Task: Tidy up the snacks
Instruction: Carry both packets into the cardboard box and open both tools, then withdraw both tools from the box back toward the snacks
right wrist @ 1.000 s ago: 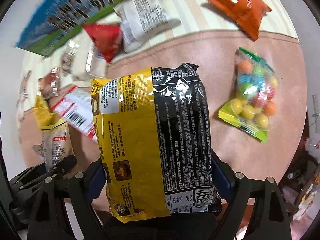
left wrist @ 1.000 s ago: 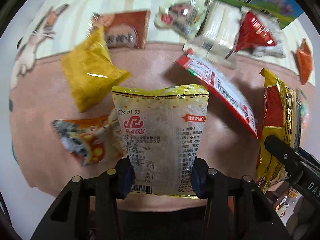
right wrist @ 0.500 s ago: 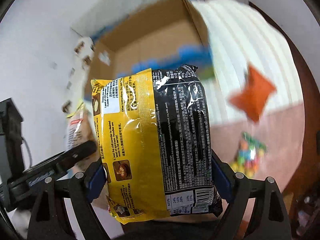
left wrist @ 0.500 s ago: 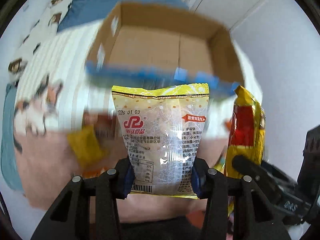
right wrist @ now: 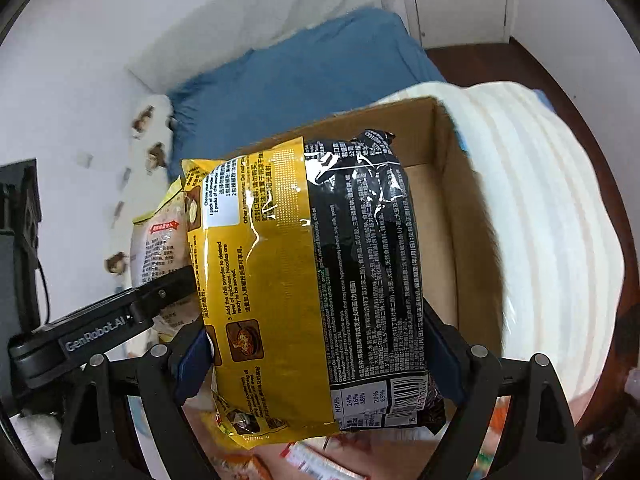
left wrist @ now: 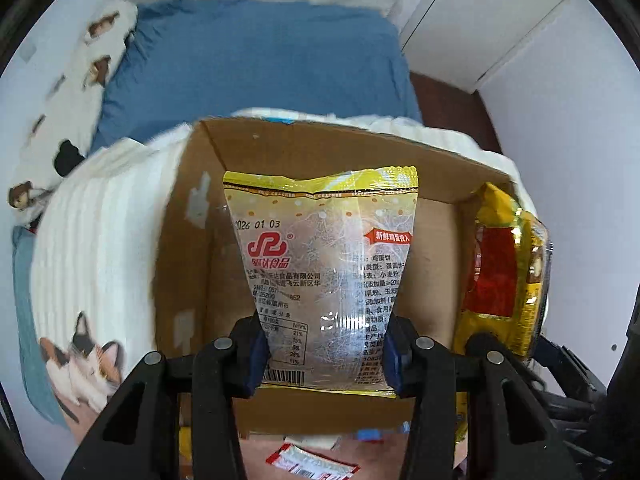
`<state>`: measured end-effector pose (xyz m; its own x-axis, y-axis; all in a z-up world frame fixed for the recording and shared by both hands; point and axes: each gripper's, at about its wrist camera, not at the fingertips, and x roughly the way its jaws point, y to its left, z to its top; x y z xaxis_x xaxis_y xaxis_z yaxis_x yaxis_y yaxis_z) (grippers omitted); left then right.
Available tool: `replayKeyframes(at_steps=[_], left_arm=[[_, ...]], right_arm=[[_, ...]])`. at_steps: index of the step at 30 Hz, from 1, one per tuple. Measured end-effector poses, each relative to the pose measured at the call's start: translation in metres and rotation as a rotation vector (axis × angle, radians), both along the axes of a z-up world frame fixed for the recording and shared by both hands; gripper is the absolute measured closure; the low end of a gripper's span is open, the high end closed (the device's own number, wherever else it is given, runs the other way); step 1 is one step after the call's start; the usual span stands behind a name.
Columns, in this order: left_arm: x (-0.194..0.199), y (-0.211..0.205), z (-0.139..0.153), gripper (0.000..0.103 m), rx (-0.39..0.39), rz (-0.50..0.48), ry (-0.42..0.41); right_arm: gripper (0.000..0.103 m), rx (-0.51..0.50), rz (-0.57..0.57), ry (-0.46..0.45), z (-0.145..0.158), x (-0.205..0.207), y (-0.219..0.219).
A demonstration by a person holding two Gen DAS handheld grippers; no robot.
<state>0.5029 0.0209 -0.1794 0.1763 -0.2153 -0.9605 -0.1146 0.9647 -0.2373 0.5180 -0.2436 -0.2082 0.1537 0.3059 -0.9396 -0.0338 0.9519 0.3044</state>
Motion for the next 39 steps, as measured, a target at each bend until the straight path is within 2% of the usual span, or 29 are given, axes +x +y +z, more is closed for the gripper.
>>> replayKeyframes(at_steps=[4,8,18,20,21,22,23,31,33,39], left_arm=[[0.029,0.002,-0.036,0.060,-0.017,0.009,0.086],[0.050,0.001,-0.066,0.060,0.001,0.005,0.141],[0.064,-0.015,-0.087,0.059,0.040,-0.012,0.211],[0.067,-0.015,-0.089,0.052,0.042,-0.013,0.212],[0.068,-0.016,-0.088,0.037,0.047,-0.014,0.206],[0.068,-0.016,-0.086,0.013,0.057,-0.014,0.197],[0.069,-0.016,-0.084,0.006,0.064,-0.005,0.217],[0.055,-0.014,-0.059,0.004,0.063,0.004,0.141],[0.043,-0.012,-0.049,0.004,0.050,0.008,0.111],[0.004,0.004,-0.017,0.004,0.090,0.010,-0.013]], right_arm=[[0.011,-0.059,0.017,0.065,-0.040,0.027,0.018],[0.011,-0.109,0.034,0.122,-0.079,0.052,0.023],[0.011,-0.182,0.037,0.176,-0.122,0.068,0.030],[0.010,-0.203,0.038,0.209,-0.128,0.070,0.031],[0.009,-0.207,0.045,0.219,-0.131,0.073,0.033],[0.007,-0.207,0.056,0.224,-0.134,0.076,0.034],[0.004,-0.214,0.063,0.222,-0.137,0.082,0.037],[0.003,-0.202,0.094,0.152,-0.110,0.068,0.029],[0.003,-0.208,0.101,0.126,-0.100,0.061,0.029],[0.003,-0.212,0.099,0.030,-0.058,0.023,0.024]])
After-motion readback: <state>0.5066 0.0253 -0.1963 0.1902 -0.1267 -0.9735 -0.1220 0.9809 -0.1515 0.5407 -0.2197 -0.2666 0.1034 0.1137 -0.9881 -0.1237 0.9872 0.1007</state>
